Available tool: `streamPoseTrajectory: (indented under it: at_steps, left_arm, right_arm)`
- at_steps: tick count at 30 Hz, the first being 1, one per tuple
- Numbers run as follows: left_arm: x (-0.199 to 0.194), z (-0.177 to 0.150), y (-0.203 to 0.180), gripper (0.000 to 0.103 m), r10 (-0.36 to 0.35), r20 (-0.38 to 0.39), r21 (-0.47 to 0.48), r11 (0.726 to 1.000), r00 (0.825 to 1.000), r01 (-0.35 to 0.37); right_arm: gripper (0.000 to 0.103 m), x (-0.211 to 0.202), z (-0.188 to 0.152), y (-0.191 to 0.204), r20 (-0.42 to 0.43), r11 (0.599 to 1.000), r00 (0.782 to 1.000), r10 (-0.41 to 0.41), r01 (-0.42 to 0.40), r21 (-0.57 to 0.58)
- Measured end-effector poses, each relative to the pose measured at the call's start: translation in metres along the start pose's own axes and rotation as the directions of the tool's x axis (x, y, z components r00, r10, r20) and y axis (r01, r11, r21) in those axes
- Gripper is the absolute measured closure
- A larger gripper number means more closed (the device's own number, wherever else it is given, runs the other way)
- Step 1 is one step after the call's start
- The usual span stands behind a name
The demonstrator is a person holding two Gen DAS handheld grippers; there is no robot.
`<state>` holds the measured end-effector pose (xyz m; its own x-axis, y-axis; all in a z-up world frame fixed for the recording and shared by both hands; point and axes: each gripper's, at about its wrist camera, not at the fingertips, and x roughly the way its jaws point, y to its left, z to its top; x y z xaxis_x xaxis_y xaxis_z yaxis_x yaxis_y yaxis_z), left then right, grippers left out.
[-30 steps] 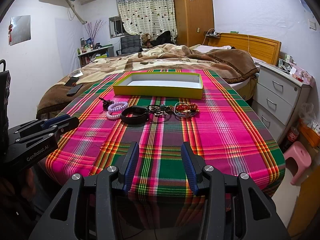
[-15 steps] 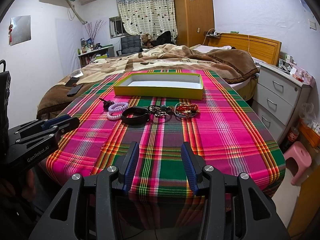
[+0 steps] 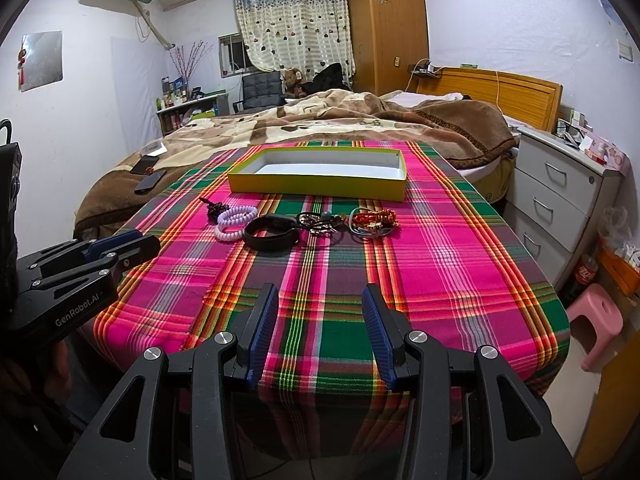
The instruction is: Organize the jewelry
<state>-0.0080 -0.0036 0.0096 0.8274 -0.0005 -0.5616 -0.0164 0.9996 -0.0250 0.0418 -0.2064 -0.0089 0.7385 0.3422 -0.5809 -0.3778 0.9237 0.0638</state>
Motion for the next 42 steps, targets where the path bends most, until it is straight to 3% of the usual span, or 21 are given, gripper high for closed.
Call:
streamPoseTrajectory:
  at_steps: [28, 42]
  left_arm:
    - [0.001, -0.002, -0.001, 0.080, -0.006, -0.009, 0.002, 1.000, 1.000, 0.006]
    - [0.021, 0.001, 0.003, 0.080, -0.008, -0.042, -0.008, 1.000, 0.999, 0.008]
  right_arm:
    - [0.058, 0.001, -0.002, -0.001, 0.000, 1.000, 1.000, 0.000, 0.000, 0.002]
    - [0.058, 0.015, 0.004, -0.003, -0.012, 1.000, 1.000, 0.005, -0.005, 0.010]
